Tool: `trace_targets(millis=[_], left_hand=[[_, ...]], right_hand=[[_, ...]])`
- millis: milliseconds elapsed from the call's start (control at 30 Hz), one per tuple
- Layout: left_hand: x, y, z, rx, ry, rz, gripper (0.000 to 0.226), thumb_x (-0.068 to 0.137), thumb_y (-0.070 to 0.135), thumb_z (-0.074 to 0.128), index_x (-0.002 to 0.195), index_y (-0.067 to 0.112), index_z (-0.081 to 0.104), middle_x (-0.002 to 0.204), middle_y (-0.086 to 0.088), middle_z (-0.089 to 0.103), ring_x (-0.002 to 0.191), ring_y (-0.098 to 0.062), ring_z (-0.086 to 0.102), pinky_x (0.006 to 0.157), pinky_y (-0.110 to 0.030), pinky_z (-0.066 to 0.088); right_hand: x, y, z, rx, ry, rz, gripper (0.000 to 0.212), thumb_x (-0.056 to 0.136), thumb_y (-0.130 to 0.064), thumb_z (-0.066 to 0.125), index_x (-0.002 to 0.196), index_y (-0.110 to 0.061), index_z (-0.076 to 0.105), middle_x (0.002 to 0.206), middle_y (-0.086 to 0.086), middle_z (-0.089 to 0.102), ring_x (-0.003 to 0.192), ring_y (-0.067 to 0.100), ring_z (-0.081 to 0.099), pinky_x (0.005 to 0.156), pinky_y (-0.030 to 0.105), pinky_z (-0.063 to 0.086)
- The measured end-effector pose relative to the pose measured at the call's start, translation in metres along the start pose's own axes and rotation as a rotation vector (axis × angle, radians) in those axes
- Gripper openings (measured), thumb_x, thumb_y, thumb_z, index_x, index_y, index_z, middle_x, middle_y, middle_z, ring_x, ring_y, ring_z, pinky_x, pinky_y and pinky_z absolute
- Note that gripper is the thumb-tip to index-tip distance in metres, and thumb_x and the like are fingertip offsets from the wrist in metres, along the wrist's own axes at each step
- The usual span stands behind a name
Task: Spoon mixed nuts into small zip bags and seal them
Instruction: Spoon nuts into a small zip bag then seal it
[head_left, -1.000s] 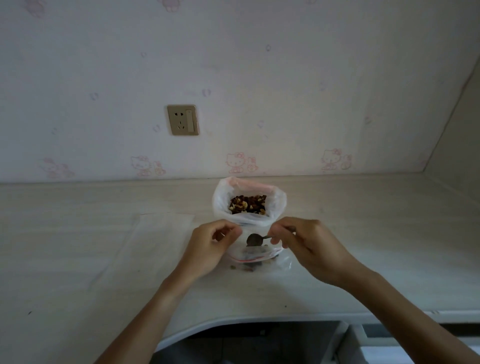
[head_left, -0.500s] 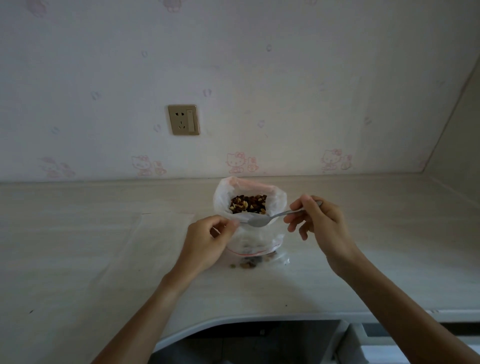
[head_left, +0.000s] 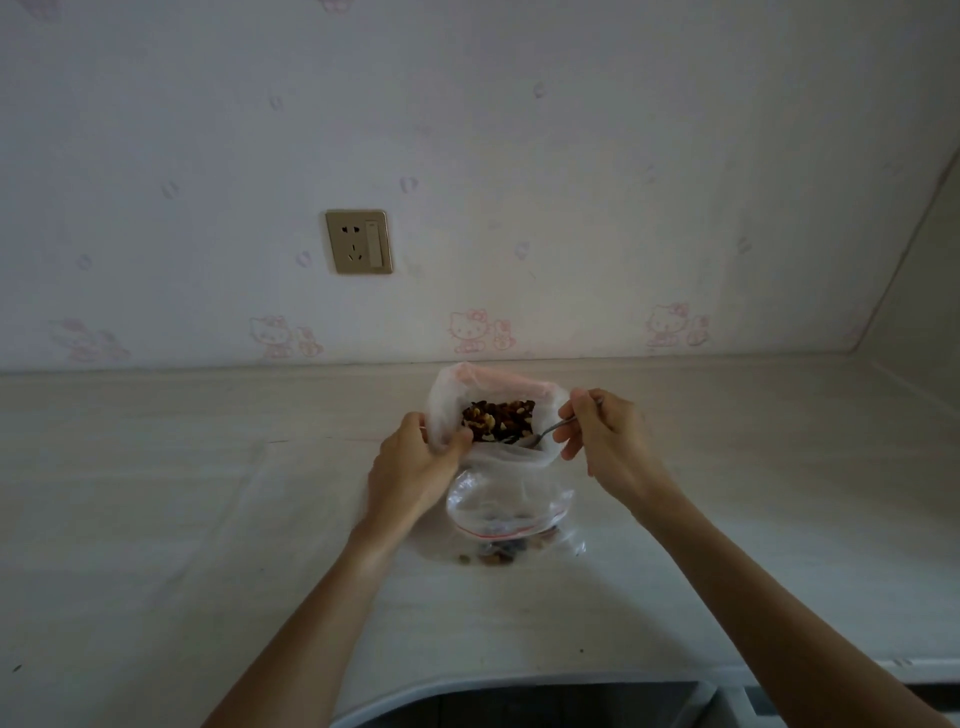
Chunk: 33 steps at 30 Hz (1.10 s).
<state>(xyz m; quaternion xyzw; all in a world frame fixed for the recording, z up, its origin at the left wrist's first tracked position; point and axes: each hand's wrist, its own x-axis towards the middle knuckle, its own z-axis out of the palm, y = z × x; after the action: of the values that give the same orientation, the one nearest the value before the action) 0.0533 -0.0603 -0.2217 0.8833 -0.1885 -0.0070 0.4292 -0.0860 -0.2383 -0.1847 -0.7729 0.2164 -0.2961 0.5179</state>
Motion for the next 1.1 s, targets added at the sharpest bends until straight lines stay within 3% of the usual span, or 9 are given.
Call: trace_targets(millis=[133,333,533,733,867,1000,1100], left_hand=[[0.001,-0.004,0.001,-0.147,-0.012,0.045,0.022,0.085,0.039,0.079,0.091,0.025,0.063,0.088,0.009,0.070,0.080,-0.013,0.069,0.071,-0.036,0.054],[0.000,-0.005,0.004,-0.256,-0.011,0.123,0.015,0.085,0.019,0.080,0.089,0.020,0.066,0.083,0.002,0.073,0.079,-0.017,0.070,0.070,-0.037,0.055],[0.003,-0.006,0.007,-0.384,-0.028,0.084,0.019,0.084,0.015,0.082,0.098,0.022,0.070,0.092,0.005,0.077,0.088,-0.016,0.074,0.083,-0.045,0.061],[0.003,-0.004,0.008,-0.448,-0.045,0.076,0.024,0.086,0.014,0.082,0.107,0.022,0.071,0.099,0.006,0.078,0.093,-0.013,0.074,0.084,-0.035,0.061],[0.001,-0.002,0.008,-0.550,-0.077,0.035,0.021,0.090,0.013,0.078,0.107,0.023,0.072,0.097,0.008,0.079,0.091,-0.014,0.076,0.076,-0.027,0.060],[0.001,-0.001,0.006,-0.611,-0.085,-0.010,0.018,0.090,0.015,0.078,0.107,0.019,0.074,0.099,0.000,0.080,0.094,-0.022,0.077,0.089,-0.046,0.062],[0.002,0.000,0.005,-0.642,-0.091,-0.029,0.018,0.086,0.023,0.080,0.104,0.021,0.076,0.098,-0.001,0.080,0.094,-0.025,0.077,0.092,-0.053,0.061]], right_hand=[[0.008,0.009,0.013,0.037,-0.045,0.033,0.036,0.110,-0.024,0.041,0.090,-0.012,0.068,0.077,0.007,0.075,0.059,0.016,0.066,0.046,0.014,0.043],[0.014,0.025,0.027,0.223,-0.045,0.143,0.033,0.109,-0.023,0.047,0.095,-0.007,0.072,0.078,0.005,0.079,0.051,0.011,0.061,0.050,0.021,0.048],[0.012,0.033,0.027,0.328,-0.069,0.223,0.030,0.107,-0.024,0.052,0.097,-0.006,0.074,0.087,0.010,0.080,0.058,0.025,0.051,0.048,0.025,0.047],[0.013,0.031,0.028,0.379,-0.088,0.210,0.029,0.107,-0.020,0.053,0.103,-0.001,0.074,0.090,0.014,0.080,0.051,0.003,0.065,0.049,0.017,0.051],[0.012,0.030,0.026,0.402,-0.081,0.241,0.030,0.107,-0.021,0.052,0.104,0.001,0.073,0.094,0.016,0.079,0.057,0.022,0.058,0.051,0.026,0.050],[0.012,0.030,0.023,0.451,-0.051,0.255,0.031,0.108,-0.021,0.049,0.095,-0.003,0.071,0.088,0.015,0.079,0.046,0.017,0.054,0.045,0.024,0.048],[0.013,0.032,0.021,0.495,-0.045,0.250,0.032,0.109,-0.021,0.048,0.092,-0.004,0.070,0.085,0.016,0.078,0.044,0.018,0.056,0.045,0.025,0.048]])
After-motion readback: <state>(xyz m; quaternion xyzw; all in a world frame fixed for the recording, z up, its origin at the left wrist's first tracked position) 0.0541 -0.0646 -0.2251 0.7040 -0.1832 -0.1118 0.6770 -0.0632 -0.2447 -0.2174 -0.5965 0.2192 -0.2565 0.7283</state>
